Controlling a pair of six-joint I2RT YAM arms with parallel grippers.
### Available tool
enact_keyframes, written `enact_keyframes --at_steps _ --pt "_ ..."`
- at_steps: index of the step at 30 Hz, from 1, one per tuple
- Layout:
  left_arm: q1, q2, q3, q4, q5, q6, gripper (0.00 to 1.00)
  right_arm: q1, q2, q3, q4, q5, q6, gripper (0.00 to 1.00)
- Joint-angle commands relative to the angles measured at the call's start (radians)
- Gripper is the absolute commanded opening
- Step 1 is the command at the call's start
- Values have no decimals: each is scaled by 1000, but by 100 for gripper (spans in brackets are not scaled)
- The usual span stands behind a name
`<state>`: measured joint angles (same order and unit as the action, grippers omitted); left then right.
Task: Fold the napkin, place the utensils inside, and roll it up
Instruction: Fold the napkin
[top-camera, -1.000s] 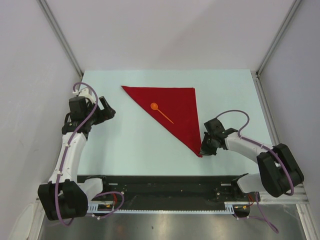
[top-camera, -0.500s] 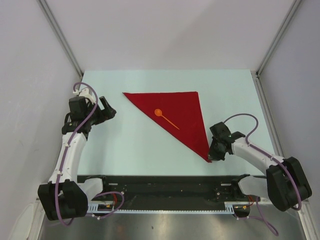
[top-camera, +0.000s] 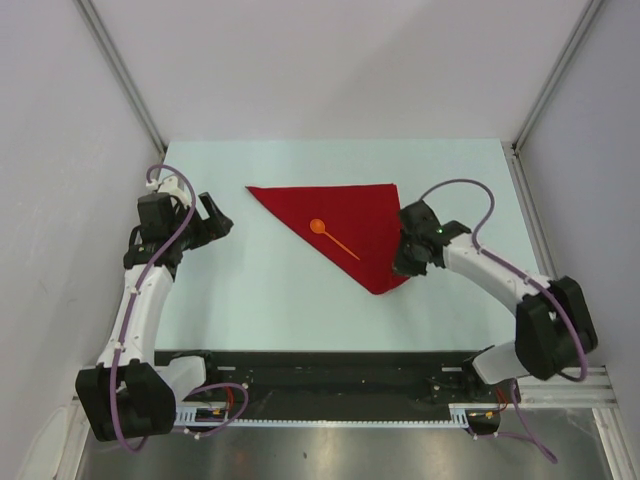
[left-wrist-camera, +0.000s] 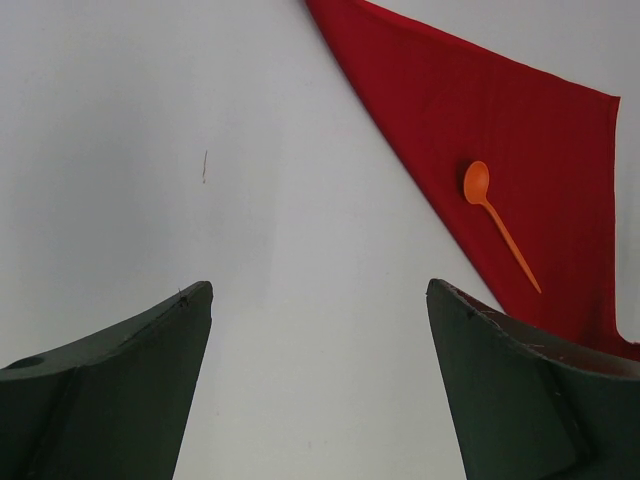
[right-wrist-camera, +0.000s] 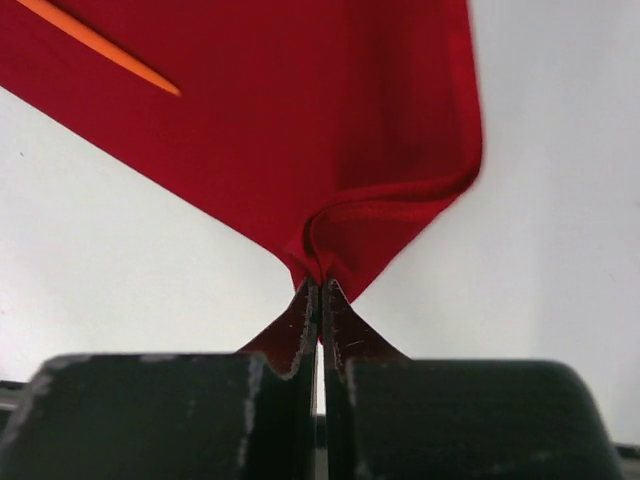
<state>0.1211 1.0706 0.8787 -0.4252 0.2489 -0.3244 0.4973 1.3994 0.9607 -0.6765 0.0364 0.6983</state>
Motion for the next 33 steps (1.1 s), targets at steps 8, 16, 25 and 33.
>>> enact_keyframes --at_steps 8,16,25,33 --pt "6 -35 -7 45 24 -11 92 76 467 456 224 -52 -125 0" --pt "8 -35 -7 46 20 -10 92 109 699 726 287 -95 -146 0" --pt "8 -37 -7 48 20 -8 92 130 837 882 314 -133 -146 0" --pt "8 -34 -7 48 20 -8 92 139 888 944 285 -154 -160 0"
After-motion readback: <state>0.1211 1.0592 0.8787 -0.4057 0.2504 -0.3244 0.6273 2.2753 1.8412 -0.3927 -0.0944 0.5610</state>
